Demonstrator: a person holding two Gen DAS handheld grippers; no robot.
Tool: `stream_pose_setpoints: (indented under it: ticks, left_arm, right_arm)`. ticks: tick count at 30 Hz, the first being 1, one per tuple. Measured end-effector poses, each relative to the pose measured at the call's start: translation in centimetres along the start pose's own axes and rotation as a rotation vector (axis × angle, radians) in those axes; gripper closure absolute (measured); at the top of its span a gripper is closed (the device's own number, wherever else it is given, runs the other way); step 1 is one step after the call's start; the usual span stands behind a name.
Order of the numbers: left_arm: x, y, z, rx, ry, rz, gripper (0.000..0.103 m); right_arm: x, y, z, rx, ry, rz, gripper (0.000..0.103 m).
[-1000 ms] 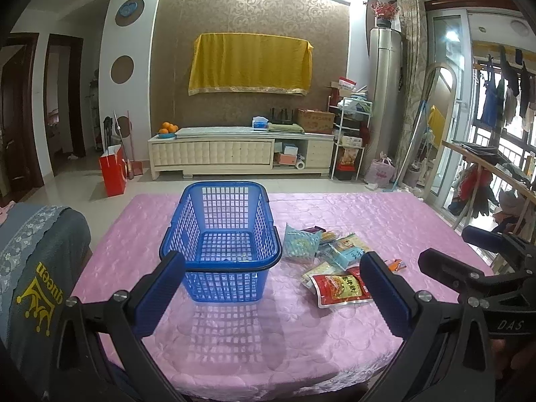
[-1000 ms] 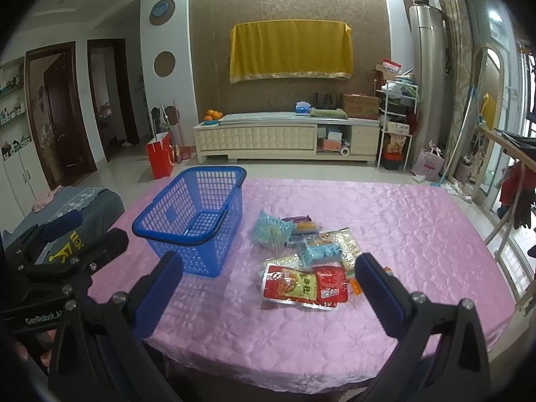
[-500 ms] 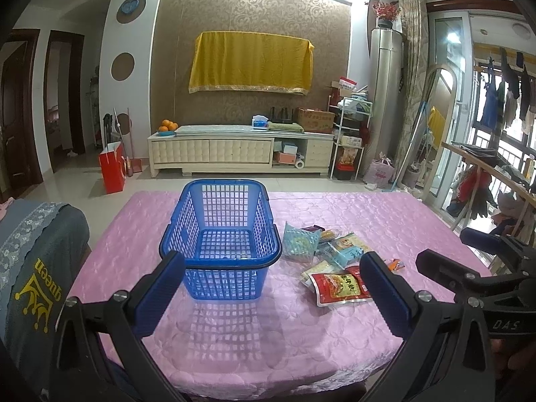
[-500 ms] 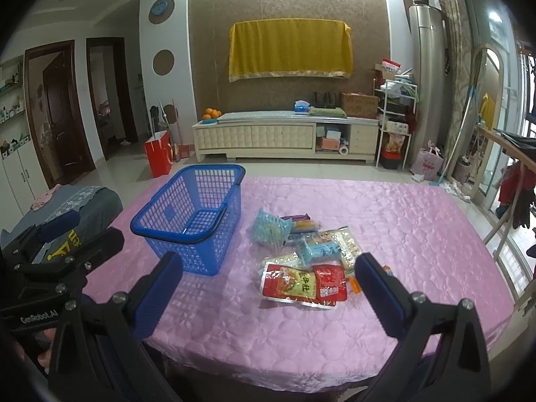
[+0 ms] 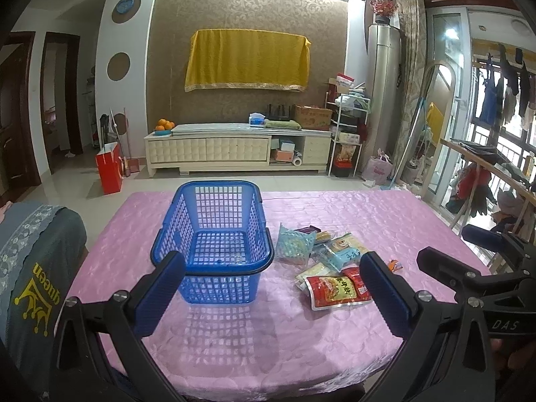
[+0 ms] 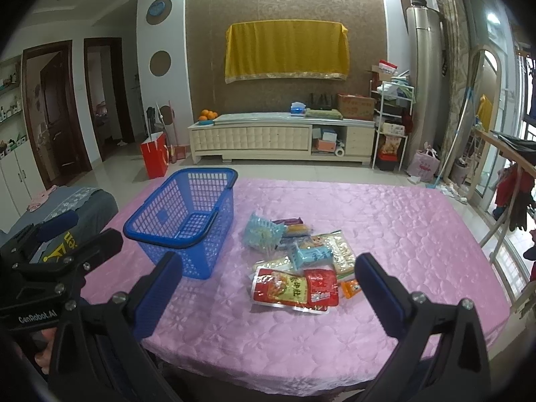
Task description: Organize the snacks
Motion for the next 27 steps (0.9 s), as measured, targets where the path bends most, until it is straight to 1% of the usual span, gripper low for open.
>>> stream_pose_setpoints:
  ticks: [4, 9, 11, 14, 18, 21, 24, 26, 27]
  left_arm:
    - [-1.4, 1.0, 1.1, 0.009, -0.016, 0.018, 0.0]
    - [-4.1, 2.3, 3.0, 0.028, -0.048, 0.07, 0.0]
    - [-5.7, 2.7, 4.1, 0.046, -0.071, 0.104, 0.0]
    - [-7.4, 2.8, 6.1, 0.089, -0.084, 0.145, 0.0]
    - [-9.5, 2.1, 8.3, 0.128, -0.094, 0.209, 0.0]
    - [-11.3, 0.9, 10.1, 0.171, -0.12, 0.243, 0.0]
    - [-13.2, -0.9, 12.1, 0.229, -0.166, 0.303, 0.0]
    - [-15.0, -2.5, 13.4, 0.274, -0.24, 0.368, 0.0]
    - [-15.5, -2.9, 13.8, 0.284, -0.252, 0.383, 0.0]
  right_arm:
    - [-1.7, 0.7, 0.2, 0.001, -0.01, 0.011, 0.0]
    - [-4.6, 1.1, 0.7, 0.011, -0.034, 0.04, 0.0]
    - [-6.0, 1.2, 1.0, 0.017, -0.039, 0.055, 0.0]
    - [-8.2, 1.0, 1.6, 0.033, -0.059, 0.073, 0.0]
    - [-11.4, 0.1, 2.8, 0.065, -0.083, 0.128, 0.0]
    - [-13.2, -1.1, 3.9, 0.102, -0.095, 0.15, 0.0]
    - [-14.9, -2.8, 5.4, 0.153, -0.1, 0.169, 0.0]
    - [-15.4, -4.0, 5.9, 0.181, -0.099, 0.175, 0.0]
    - [-15.8, -4.6, 6.4, 0.197, -0.101, 0.179, 0.0]
Point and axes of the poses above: each gripper's, at about its wrist camera, not at the fingertips, and z roughly the way its jaws point, x to its left, y to its top, the point moved 8 cm from there along z, roughly the way its jaws point, and after that the axes turned 13 degrees about y, right-handed, at the moved point
